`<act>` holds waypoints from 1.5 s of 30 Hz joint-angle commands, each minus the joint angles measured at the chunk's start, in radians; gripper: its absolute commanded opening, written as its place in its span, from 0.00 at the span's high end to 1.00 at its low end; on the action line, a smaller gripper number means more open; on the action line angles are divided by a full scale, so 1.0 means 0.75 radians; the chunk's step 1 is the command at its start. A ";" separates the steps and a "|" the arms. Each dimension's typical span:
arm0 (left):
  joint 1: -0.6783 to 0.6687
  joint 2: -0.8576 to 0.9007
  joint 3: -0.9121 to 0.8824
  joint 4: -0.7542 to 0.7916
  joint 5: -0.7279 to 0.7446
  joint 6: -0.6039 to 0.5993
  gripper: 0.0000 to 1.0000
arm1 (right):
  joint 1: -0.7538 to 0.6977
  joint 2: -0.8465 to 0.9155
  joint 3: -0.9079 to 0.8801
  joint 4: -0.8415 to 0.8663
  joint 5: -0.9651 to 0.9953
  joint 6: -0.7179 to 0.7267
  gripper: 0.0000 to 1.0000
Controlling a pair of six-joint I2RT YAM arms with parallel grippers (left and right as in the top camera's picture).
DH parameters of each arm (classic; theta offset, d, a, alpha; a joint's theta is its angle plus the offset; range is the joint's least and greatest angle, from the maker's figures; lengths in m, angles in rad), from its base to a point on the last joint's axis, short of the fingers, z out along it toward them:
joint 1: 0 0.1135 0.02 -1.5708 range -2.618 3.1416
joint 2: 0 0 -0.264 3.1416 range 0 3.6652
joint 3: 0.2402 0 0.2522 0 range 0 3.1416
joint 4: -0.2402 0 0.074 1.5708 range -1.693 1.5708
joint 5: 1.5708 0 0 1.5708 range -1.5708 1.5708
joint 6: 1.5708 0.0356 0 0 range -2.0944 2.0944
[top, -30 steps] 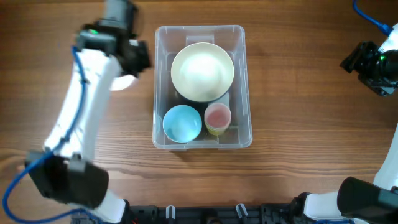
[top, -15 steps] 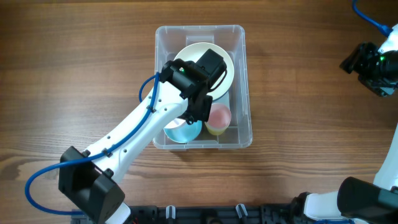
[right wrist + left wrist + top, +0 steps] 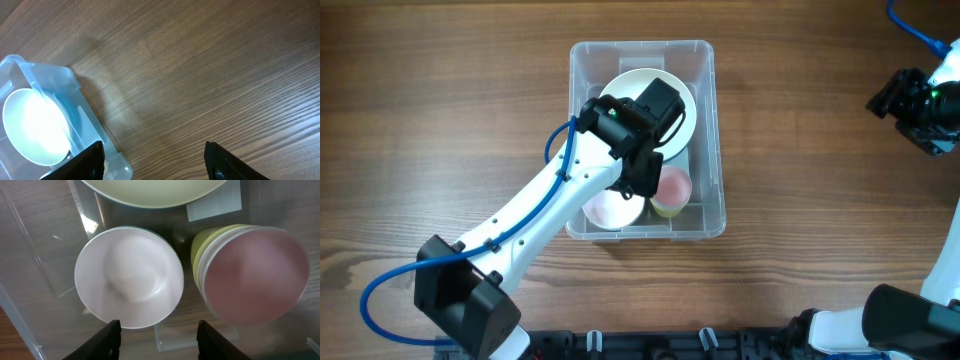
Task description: Pack container
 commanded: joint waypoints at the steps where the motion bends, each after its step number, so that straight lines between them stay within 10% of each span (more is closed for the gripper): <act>1: -0.002 0.007 -0.006 0.004 0.006 -0.004 0.49 | -0.001 0.020 -0.005 -0.002 0.018 -0.026 0.35; 13: 0.550 0.005 0.052 0.499 -0.064 0.117 0.09 | 0.516 0.071 -0.005 0.423 0.168 -0.056 0.25; 14: 0.627 0.005 0.052 0.538 -0.064 0.117 0.00 | 0.554 0.116 -0.005 0.491 0.168 -0.065 0.08; 24: 0.819 -0.047 0.052 0.486 -0.058 0.112 0.00 | 0.568 0.165 -0.004 0.584 0.170 -0.061 0.00; 32: 0.752 -0.573 -0.086 0.407 -0.059 0.112 0.00 | 0.569 -0.200 -0.030 0.459 0.263 0.018 0.00; 45: 0.686 -1.753 -1.014 0.543 -0.242 -0.113 0.00 | 0.568 -1.299 -1.360 0.964 0.302 0.009 0.00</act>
